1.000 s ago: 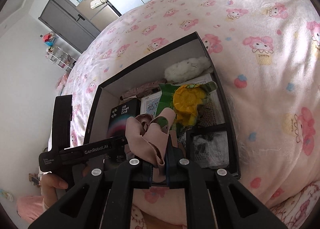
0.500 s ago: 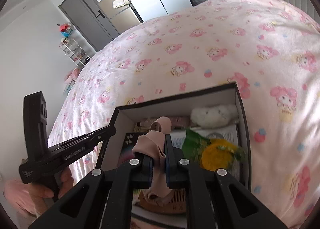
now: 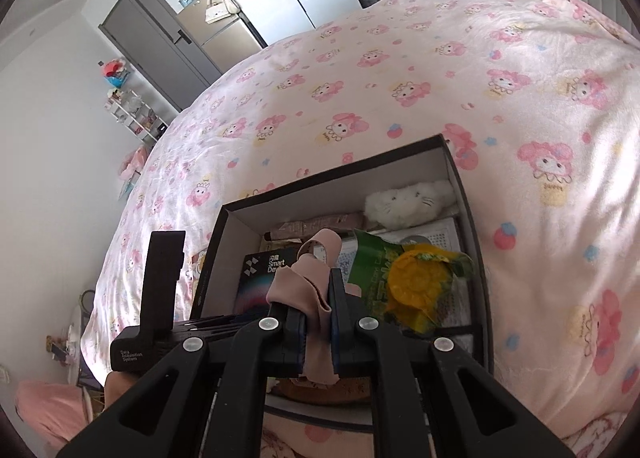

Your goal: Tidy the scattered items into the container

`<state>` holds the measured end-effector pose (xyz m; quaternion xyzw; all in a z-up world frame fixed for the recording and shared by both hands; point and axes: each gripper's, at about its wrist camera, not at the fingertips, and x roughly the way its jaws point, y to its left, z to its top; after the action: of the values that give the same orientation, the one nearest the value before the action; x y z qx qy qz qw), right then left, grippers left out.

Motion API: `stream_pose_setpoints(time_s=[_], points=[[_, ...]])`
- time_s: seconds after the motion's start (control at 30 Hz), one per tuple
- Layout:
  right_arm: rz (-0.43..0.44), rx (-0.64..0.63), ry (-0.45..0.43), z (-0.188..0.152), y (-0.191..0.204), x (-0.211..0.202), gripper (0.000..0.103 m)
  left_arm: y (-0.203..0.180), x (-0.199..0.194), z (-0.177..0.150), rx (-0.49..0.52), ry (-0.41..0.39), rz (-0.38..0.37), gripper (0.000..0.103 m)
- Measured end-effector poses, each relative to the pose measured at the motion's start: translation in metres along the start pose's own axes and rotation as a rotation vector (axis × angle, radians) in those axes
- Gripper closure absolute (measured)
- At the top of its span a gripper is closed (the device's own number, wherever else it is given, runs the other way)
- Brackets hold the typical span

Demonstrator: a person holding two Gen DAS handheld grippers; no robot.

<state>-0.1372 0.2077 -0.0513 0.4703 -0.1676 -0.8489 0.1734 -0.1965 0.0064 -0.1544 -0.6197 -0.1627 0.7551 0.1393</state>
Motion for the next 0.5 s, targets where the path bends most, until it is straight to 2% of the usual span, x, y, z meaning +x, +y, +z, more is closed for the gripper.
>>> stream_pose_setpoints(time_s=[0.03,0.07,0.13,0.2,0.4,0.5], points=[[-0.004,0.008,0.005,-0.004,-0.004,-0.001,0.096,-0.004,0.001,-0.002,0.018,-0.007,0.01,0.077],[-0.008,0.018,0.012,-0.007,-0.008,0.0,0.096,-0.006,0.003,-0.003,0.023,-0.004,0.019,0.099],[-0.013,0.036,0.027,-0.013,-0.015,0.001,0.096,-0.007,0.004,-0.005,0.017,-0.008,0.01,0.1],[-0.008,0.046,0.034,-0.016,-0.019,0.002,0.096,-0.01,-0.007,-0.007,0.024,-0.046,0.003,0.101],[0.007,-0.007,0.014,-0.002,-0.004,-0.001,0.096,-0.014,-0.065,-0.005,0.047,-0.219,0.036,0.102],[0.034,-0.035,-0.001,0.016,0.009,0.002,0.096,-0.006,-0.1,0.008,0.054,-0.319,0.07,0.103]])
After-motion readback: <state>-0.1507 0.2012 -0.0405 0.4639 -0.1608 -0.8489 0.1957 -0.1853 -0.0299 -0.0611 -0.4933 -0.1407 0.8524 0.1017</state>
